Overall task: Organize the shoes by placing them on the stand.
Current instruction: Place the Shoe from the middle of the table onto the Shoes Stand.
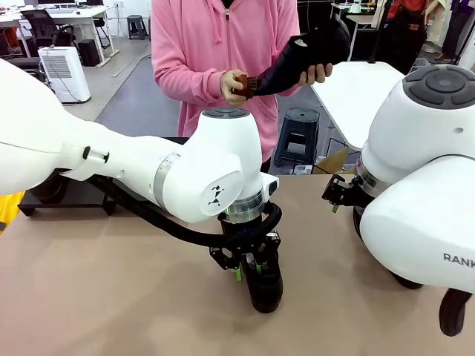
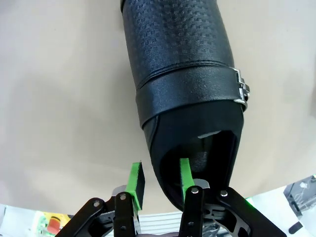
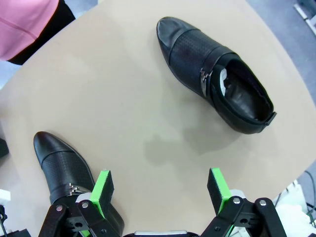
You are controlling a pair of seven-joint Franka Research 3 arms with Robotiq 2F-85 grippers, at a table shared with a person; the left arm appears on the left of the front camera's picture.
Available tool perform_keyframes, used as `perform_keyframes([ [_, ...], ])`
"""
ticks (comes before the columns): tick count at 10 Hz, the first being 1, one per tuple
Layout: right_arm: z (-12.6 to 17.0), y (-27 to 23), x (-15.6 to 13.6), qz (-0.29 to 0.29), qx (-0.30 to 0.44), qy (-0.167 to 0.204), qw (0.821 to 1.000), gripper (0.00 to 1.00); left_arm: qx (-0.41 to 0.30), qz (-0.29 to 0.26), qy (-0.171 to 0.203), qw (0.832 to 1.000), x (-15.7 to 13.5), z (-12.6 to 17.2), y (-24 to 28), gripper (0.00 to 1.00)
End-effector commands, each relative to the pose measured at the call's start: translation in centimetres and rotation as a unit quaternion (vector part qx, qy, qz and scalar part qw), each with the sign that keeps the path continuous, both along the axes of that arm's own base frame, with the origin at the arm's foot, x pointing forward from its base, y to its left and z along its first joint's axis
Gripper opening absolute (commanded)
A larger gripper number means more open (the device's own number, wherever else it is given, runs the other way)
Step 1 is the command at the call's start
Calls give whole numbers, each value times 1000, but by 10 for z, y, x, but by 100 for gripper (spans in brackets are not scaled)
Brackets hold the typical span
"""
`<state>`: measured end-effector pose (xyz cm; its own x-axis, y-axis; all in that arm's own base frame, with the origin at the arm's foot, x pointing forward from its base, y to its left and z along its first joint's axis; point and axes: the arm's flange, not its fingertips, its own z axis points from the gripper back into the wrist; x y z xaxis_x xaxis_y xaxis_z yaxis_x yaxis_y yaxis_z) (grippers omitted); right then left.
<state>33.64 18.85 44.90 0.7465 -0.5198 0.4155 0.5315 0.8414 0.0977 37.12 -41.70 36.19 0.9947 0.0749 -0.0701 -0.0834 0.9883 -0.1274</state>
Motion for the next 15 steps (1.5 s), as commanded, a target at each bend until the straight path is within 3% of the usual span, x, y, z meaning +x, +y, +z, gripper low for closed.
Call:
perform_keyframes([
  [1, 1, -1, 0, 4, -5, -4, 1000, 100, 7, 3, 23, 1000, 5, 1, 0, 33],
  [4, 1, -1, 0, 4, -5, -4, 1000, 100, 15, 7, 21, 1000, 6, -4, 1, 0],
  [7, 1, -1, 0, 4, -5, -4, 1000, 100, 18, -1, 8, 1000, 7, -8, 0, 0],
  [9, 1, -1, 0, 4, -5, -4, 1000, 100, -2, -38, -8, 999, 5, -3, 1, 0],
  [12, 1, -1, 0, 4, -5, -4, 1000, 100, -49, -67, -20, 996, -4, 47, 33, 0],
  [15, 1, -1, 0, 4, -5, -4, 1000, 100, -84, -181, -44, 979, 10, 103, 81, 0],
])
